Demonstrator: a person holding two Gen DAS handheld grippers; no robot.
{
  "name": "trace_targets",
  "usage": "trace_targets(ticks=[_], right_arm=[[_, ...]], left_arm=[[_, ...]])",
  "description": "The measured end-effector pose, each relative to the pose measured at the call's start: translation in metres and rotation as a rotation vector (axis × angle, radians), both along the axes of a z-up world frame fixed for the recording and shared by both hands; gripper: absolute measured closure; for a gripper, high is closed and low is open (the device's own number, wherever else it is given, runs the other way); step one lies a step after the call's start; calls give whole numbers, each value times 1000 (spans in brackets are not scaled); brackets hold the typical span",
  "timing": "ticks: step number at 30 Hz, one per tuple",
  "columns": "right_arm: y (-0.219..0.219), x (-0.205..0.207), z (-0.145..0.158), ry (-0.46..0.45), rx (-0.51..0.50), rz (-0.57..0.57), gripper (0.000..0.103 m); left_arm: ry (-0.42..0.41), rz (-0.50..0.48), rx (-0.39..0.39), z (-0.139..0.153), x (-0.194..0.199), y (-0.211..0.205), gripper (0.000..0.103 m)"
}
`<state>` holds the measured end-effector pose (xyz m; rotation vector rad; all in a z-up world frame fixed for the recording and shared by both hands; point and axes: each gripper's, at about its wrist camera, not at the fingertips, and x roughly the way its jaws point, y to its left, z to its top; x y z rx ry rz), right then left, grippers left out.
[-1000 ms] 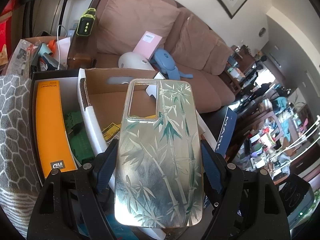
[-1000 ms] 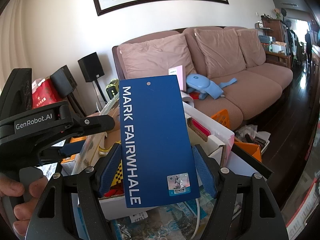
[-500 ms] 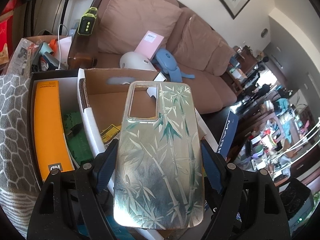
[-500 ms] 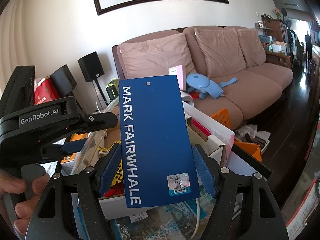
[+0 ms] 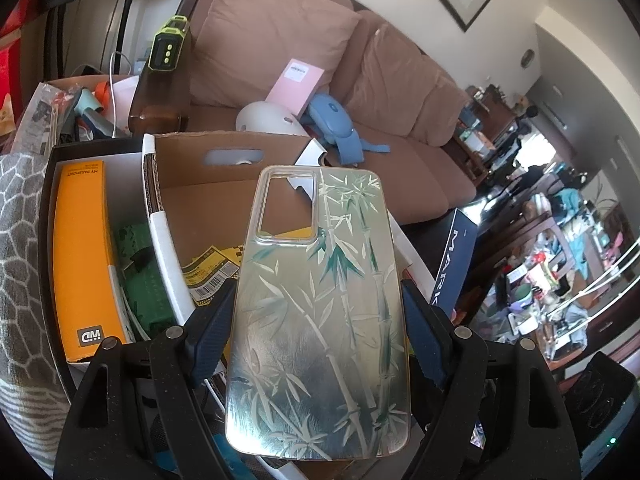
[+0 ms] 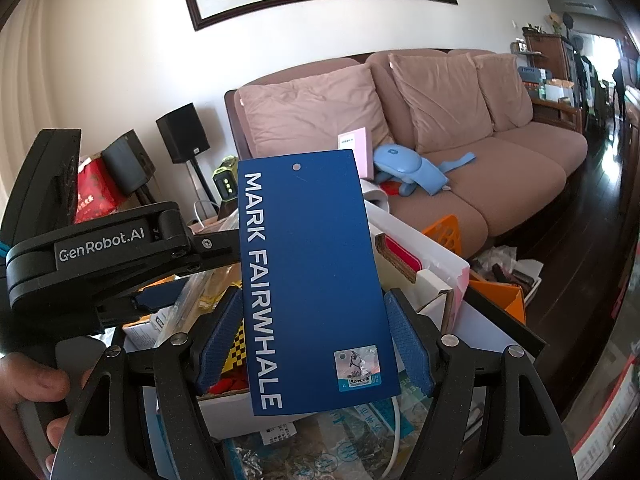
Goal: Organize objects
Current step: 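Hold the phone case above the box with the left tool, then lower the phone case into the box and open the left tool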
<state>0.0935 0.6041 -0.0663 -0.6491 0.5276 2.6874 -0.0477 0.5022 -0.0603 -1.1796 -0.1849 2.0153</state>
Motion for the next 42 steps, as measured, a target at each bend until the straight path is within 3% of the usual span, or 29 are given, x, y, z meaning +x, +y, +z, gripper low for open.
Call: trace_targets(ticks=[35, 42], right_arm=[[2, 4, -5, -20, 19, 2, 29], [1, 6, -5, -23, 16, 0, 29]], left_arm=[[-4, 9, 11, 0, -3, -4, 28], [-6, 6, 22, -1, -3, -7, 24]])
